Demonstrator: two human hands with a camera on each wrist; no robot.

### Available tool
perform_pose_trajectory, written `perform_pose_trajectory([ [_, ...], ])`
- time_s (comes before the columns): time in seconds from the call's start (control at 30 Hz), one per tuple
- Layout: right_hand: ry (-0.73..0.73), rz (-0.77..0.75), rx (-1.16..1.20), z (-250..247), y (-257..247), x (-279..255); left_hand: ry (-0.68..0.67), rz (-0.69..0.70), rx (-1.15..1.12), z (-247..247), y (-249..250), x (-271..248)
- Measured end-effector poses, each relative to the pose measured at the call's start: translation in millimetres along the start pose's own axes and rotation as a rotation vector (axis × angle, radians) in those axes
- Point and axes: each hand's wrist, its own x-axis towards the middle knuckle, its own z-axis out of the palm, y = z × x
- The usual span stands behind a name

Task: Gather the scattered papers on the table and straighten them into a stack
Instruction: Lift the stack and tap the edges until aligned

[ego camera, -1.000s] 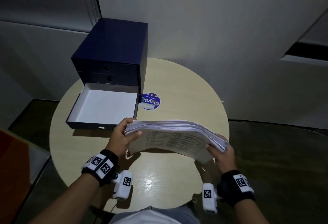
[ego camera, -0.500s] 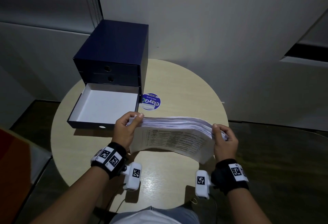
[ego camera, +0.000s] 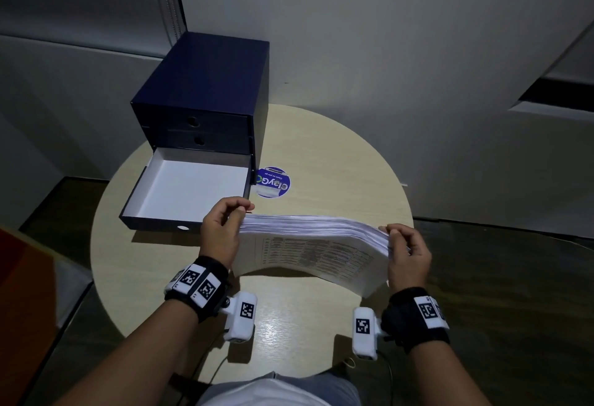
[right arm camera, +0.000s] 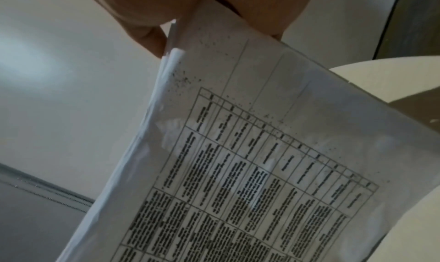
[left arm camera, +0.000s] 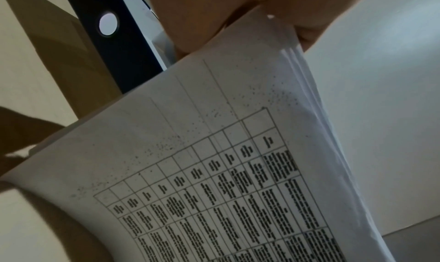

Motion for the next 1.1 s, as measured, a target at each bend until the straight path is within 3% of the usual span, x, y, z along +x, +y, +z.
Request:
perform_pose_trajectory([
  [0.27, -0.024, 0.014, -0.034, -2.7, 3.4, 3.5, -0.022, -0.029, -0.009, -0.8, -4.8, 4.5],
  [0.43, -0.33, 0.104, 0.184, -32.5, 15.7, -3.5, -0.424, -0.057, -0.097, -33.0, -21.6, 0.3],
  [0.5, -0.42, 0.167, 0.16, -39.6, 25.5, -3.8, -0.502, -0.111, -0.042, -41.1, -27.6, -2.6],
  [0.6, -0.401, 0.231, -0.043, -29.0, 31.7, 0.8, -0.372, -0.178, 0.101, -26.8, -30.6, 2.9],
  [0.73, -0.318, 0.231, -0.131, -11.9, 30.3, 8.3, -0.198, -0.167, 0.291, -1.2, -19.7, 11.3],
  [0.9, -0.354, 0.186, -0.02, -24.0, 15.1, -11.3, -0.239, -0.139, 0.139, -22.3, -21.8, -6.9],
  [1.0, -0.408, 0.193, 0.037, -21.3, 18.0, -17.3, -0.277, -0.128, 0.16, -24.1, -30.3, -11.4],
  [1.1, -0.359, 0.173, 0.034, -17.3, 22.5, -9.9, -0.26, -0.14, 0.158, -25.6, -32.1, -6.3],
])
